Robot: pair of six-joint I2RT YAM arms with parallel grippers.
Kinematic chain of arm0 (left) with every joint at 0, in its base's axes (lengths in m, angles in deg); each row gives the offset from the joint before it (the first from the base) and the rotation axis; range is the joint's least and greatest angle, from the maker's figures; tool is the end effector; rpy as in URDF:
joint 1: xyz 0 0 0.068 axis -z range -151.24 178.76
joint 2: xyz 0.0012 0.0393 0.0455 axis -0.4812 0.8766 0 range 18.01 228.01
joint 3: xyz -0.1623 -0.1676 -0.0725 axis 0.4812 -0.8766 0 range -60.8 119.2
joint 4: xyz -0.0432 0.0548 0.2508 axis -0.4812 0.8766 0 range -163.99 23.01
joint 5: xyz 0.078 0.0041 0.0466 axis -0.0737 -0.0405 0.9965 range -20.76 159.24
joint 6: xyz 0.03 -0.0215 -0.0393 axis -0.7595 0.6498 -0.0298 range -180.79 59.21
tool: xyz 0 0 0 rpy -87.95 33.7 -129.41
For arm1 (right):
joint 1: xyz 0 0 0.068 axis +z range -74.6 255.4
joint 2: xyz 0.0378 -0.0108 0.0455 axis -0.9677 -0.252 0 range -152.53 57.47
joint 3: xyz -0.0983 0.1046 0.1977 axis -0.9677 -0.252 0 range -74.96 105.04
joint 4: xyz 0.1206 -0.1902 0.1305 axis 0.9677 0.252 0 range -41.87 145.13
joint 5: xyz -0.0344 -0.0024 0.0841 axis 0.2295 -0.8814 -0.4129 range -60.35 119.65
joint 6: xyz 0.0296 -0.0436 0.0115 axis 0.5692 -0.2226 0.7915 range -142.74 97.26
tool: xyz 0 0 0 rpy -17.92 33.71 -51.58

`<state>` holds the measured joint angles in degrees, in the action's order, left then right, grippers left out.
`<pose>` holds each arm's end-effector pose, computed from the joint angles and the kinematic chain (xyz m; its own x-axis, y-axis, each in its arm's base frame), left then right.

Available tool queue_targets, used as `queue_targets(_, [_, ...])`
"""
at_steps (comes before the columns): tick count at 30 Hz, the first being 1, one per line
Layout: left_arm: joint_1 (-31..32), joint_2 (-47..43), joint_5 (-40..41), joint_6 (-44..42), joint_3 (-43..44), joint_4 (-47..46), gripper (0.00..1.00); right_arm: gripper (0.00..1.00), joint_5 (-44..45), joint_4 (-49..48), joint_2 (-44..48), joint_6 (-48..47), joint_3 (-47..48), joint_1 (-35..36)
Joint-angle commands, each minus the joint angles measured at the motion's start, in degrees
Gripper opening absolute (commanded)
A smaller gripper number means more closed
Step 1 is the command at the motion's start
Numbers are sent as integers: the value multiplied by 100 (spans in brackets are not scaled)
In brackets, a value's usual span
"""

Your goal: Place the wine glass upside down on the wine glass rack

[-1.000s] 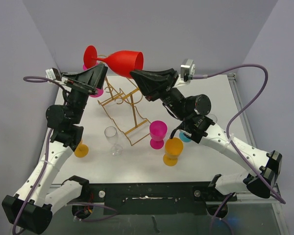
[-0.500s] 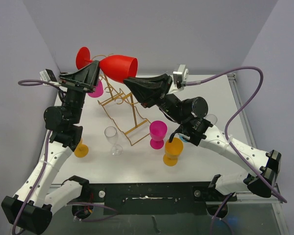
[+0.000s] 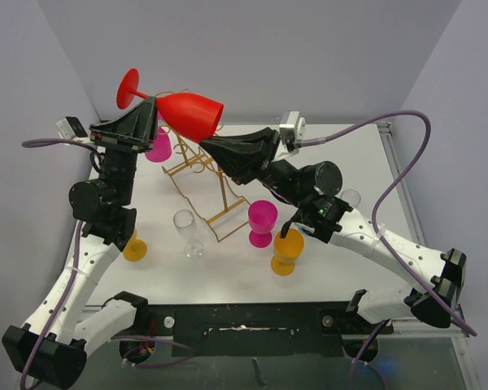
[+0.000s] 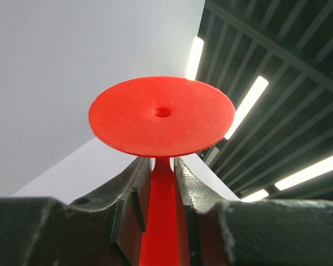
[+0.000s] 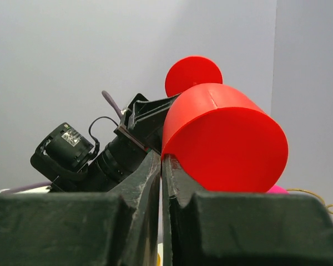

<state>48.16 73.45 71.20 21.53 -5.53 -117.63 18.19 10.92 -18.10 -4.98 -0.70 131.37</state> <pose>0.1989 -0.0688 0.4412 -0.2191 -0.9729 -0.0737 0.6844 -0.0994 -0.7223 0.1592 0.2484 0.4589 0.0372 0.5894 -0.8070 -0.9594 0.2470 0.1362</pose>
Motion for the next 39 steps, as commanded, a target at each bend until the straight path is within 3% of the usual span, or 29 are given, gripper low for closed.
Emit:
queue_targets(1, [12, -73, -13, 16, 117, -683, 22, 0, -233, 76, 86, 19, -93, 58])
queue_targets(11, [12, -83, -64, -51, -12, -673, 28, 0, -205, -68, 56, 198, -52, 64])
queue_targets(23, [12, -47, -21, -268, 24, -550, 10, 0, -225, -42, 154, 311, -77, 60])
queue_targets(25, [13, -42, -17, -323, 36, -554, 0, 0, -224, -21, 176, 347, -74, 57])
queue_targets(31, [11, -17, -23, -782, 108, -568, 0, 0, -81, 245, 204, 491, -17, 60])
queue_targets(39, [-160, -96, -407, -2247, 763, 867, 0, 37, 668, 890, 571, 509, -71, 53])
